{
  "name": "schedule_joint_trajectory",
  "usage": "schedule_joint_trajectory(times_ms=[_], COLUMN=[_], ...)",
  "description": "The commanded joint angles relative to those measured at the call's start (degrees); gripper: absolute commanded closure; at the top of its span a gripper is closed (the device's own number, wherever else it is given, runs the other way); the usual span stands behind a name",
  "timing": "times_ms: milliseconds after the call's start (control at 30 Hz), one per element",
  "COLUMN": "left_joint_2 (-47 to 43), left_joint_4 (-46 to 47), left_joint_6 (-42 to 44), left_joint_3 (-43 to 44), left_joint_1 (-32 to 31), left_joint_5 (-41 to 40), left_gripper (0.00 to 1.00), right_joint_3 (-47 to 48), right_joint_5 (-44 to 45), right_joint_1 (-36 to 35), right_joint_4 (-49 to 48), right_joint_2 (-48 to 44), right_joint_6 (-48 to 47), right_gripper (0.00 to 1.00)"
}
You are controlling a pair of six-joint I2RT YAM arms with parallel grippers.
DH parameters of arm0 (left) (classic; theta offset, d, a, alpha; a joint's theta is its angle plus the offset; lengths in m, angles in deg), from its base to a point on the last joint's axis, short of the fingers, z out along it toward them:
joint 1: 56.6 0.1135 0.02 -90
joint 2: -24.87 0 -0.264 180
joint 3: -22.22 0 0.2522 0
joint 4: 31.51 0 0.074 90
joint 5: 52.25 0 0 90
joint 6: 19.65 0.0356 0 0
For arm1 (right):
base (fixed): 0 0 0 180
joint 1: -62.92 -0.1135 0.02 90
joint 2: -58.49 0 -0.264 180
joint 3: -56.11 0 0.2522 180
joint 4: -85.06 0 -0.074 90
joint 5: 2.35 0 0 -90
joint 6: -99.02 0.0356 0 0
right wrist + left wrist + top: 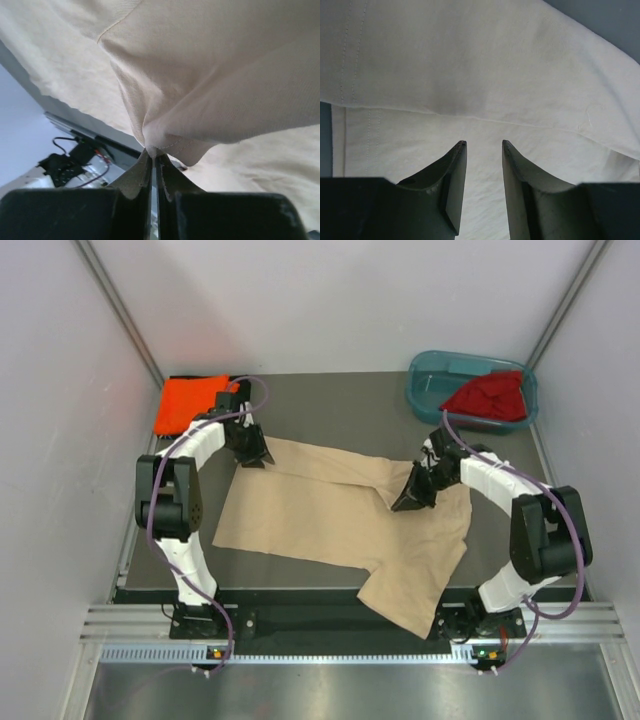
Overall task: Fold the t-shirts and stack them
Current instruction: Fold the tshirt
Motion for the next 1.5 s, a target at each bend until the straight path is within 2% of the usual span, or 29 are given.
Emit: schedule_joint_trajectory(times_ms=[0,233,633,967,1100,1133,1267,1300,1400,1467], left_joint_2=[-0.97,1.23,0.97,2.81,3.87,4.30,5.01,5.10,4.22,2.56], left_joint_4=[2.07,2.95,3.13,3.56,3.39,3.30,3.04,3.04,3.04,3.39], left_joint_6=[2.72,3.34,2.28,1.84,2.02,2.02,1.85,1.76,1.23,1.14], left_joint_3=[1.89,2.24,4.70,6.02,7.34,7.77,9.53,9.62,8.93,6.73], left_joint_1=[0.40,1.72,1.72,1.81,1.90,1.90,2.07,2.07,1.64,0.58], left_joint_5=[-0.70,-0.71,-0.09,0.26,0.17,0.26,1.23,1.58,3.86,4.92], left_gripper=[0.60,0.61,0.61,0.61,0.61,0.61,0.61,0.61,0.60,0.57], right_joint_3=[-1.79,-4.08,-6.63,-9.62,-6.64,-4.72,3.55,4.78,7.08,7.00], right_joint_5=[-1.08,3.32,-0.72,-4.32,-3.97,-3.71,1.20,1.91,5.51,7.71], right_joint_1=[-1.42,-3.10,-5.12,-7.14,-8.46,-8.54,-7.76,-7.15,-2.41,3.12], right_joint_4=[-2.71,-5.86,-9.65,-21.34,-17.83,-14.95,-4.15,-2.37,0.62,0.90], right_joint_2=[-3.98,-4.17,-0.48,3.03,3.92,4.01,3.66,3.40,0.94,-0.56], right_joint_6=[10.69,16.95,18.62,29.96,26.28,22.88,9.88,7.66,1.85,-1.32], right_gripper=[1.00,0.99,0.94,0.91,0.85,0.83,0.64,0.63,0.60,0.56])
